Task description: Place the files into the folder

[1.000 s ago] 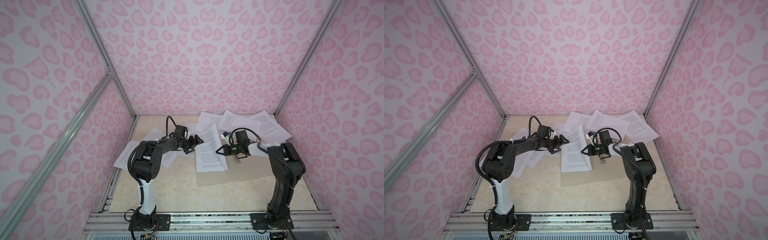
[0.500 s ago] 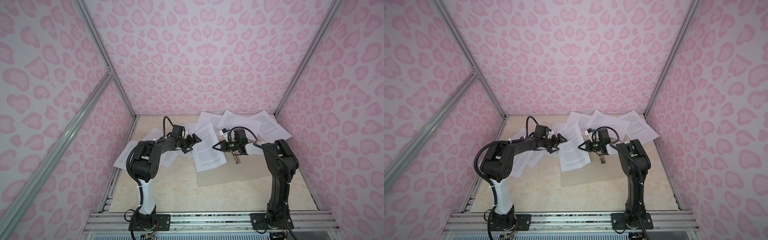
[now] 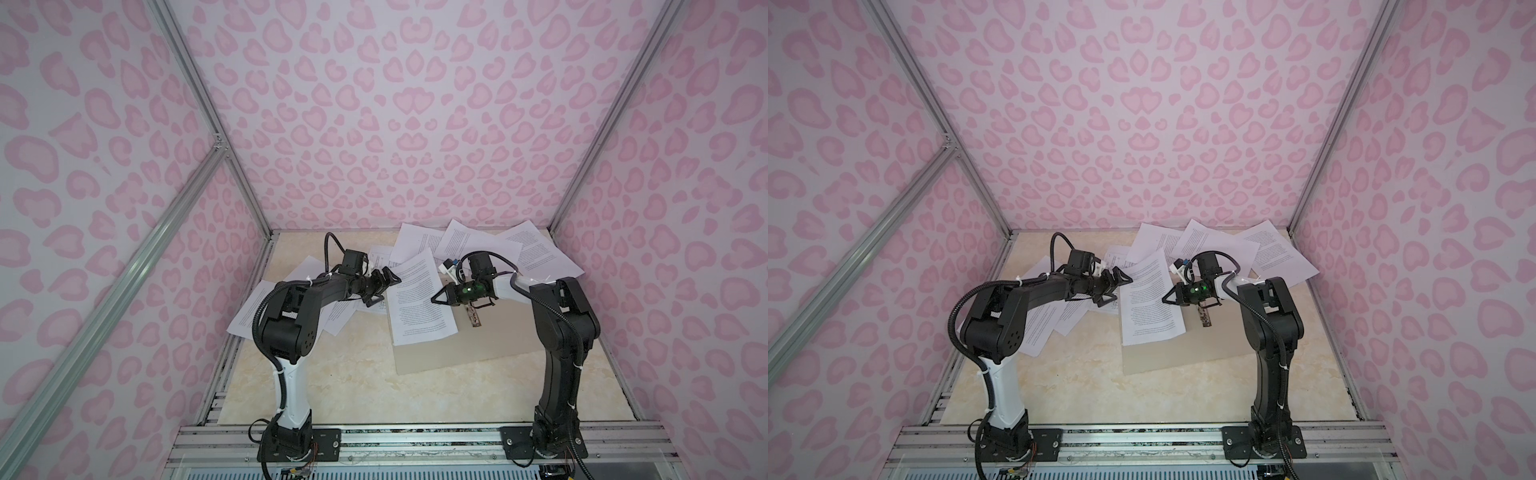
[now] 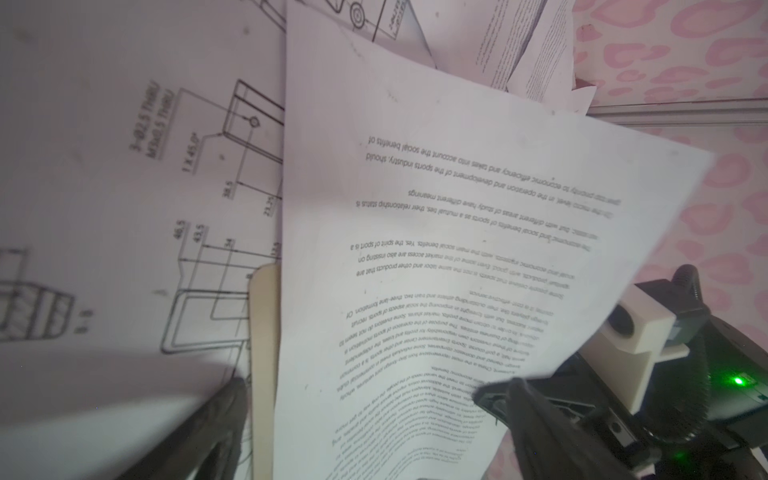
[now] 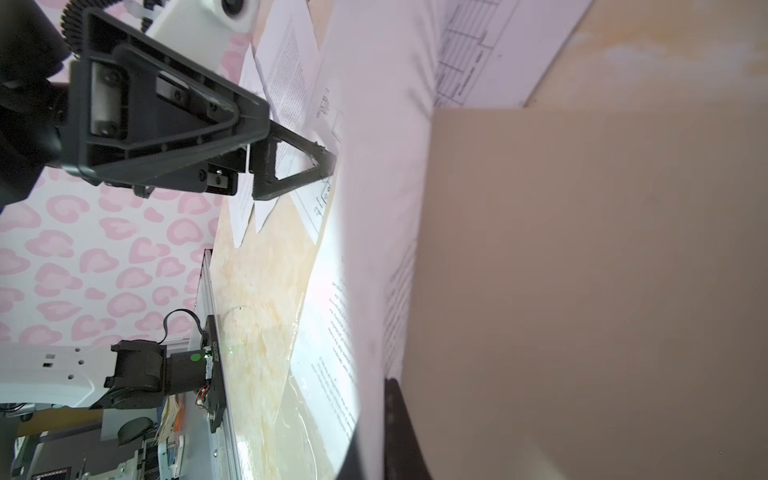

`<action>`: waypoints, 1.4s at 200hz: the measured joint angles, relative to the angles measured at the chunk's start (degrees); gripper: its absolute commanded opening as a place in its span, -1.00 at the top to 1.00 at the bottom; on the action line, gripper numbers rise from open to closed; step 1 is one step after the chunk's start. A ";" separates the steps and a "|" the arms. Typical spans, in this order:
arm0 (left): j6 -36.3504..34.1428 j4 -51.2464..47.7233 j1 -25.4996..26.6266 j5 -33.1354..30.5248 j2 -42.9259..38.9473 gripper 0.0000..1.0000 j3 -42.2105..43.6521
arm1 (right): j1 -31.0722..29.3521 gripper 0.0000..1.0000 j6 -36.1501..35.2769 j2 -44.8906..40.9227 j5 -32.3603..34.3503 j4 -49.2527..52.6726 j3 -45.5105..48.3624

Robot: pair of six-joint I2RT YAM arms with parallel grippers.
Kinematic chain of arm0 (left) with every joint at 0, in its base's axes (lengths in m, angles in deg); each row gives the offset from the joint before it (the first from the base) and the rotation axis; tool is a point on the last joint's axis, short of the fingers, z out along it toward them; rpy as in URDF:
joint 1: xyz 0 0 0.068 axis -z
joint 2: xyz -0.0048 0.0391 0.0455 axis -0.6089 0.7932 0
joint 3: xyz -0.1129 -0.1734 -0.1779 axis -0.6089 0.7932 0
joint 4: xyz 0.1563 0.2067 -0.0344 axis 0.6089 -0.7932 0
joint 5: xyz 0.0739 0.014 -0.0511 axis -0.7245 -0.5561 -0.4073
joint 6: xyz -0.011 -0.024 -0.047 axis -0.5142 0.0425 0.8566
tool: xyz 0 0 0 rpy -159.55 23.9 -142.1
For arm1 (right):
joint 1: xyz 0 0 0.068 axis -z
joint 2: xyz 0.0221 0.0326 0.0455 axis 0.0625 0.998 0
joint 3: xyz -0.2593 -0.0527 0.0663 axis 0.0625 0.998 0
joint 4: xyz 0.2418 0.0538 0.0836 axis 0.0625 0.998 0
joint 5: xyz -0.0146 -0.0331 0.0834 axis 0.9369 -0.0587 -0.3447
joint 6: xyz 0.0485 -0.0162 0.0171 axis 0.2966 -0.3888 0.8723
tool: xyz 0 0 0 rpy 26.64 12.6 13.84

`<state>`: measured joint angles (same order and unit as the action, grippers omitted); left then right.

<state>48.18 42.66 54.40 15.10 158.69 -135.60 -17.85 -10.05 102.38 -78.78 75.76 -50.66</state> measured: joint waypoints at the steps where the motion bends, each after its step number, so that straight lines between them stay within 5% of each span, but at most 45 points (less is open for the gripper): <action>1: 0.00 0.02 0.00 0.02 0.02 -0.95 0.00 | 0.07 1.00 -0.09 -0.04 0.02 0.13 0.00; 146: 0.24 0.31 0.00 1.44 0.98 -0.95 -0.85 | 1.97 1.00 -2.01 -3.26 4.48 1.73 -0.83; 280: 1.09 0.31 0.24 1.70 0.66 -0.97 -0.94 | -1.16 1.00 -10.19 -1.22 -2.43 15.37 -5.03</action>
<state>49.27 42.97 54.64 16.81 159.34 -136.54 -19.00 -20.24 101.16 -81.21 91.12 -55.69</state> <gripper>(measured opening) 0.981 0.048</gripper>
